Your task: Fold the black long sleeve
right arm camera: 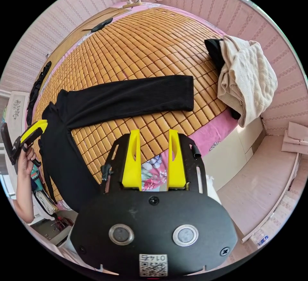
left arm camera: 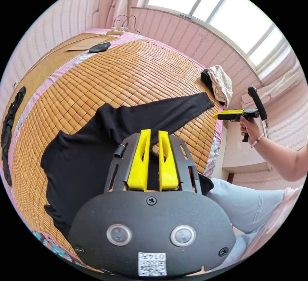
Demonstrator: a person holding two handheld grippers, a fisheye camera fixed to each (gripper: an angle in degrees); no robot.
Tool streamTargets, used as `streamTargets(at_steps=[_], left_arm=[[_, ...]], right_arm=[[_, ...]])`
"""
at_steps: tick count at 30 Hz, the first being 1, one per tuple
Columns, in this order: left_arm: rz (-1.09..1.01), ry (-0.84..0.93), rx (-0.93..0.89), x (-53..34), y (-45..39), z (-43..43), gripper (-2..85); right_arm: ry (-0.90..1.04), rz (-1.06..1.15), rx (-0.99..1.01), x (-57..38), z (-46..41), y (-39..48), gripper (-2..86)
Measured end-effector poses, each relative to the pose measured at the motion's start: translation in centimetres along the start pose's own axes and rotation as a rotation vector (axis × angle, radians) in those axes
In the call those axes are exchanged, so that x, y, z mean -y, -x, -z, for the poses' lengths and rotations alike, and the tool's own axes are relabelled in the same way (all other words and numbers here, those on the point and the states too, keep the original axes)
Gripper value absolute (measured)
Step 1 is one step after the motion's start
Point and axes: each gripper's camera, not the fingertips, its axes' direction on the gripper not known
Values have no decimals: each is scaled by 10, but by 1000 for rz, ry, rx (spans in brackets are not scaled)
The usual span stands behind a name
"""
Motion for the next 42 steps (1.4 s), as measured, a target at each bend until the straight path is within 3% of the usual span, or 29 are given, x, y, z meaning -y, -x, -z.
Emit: streamTargets(at_steps=[7, 12, 16, 20, 26, 29, 31, 37, 42], left_arm=[[-135, 66, 64, 86, -30, -64, 58], [-175, 128, 128, 135, -26, -111, 68], [-164, 256, 106, 150, -17, -147, 66], [-179, 241, 32, 157, -10, -153, 4], [-161, 175, 5, 153, 3, -142, -9], [-103, 60, -67, 139, 22, -109, -10], [-71, -7, -97, 123, 34, -83, -10], [27, -94, -79, 38, 69, -9, -10], [175, -60, -36, -42, 104, 24, -10]], right_arm=[[-118, -55, 66, 42, -18, -54, 136], [-91, -58, 50, 80, -55, -75, 138], [-61, -67, 44, 92, -85, -88, 89], [-82, -51, 2, 93, -94, -93, 29], [-117, 66, 246, 89, -89, -100, 5], [-130, 250, 508, 79, -69, -87, 5], [-60, 414, 709, 69, -59, -60, 5], [229, 789, 1023, 38, -60, 49, 4], [421, 975, 1147, 9, -75, 125, 3]])
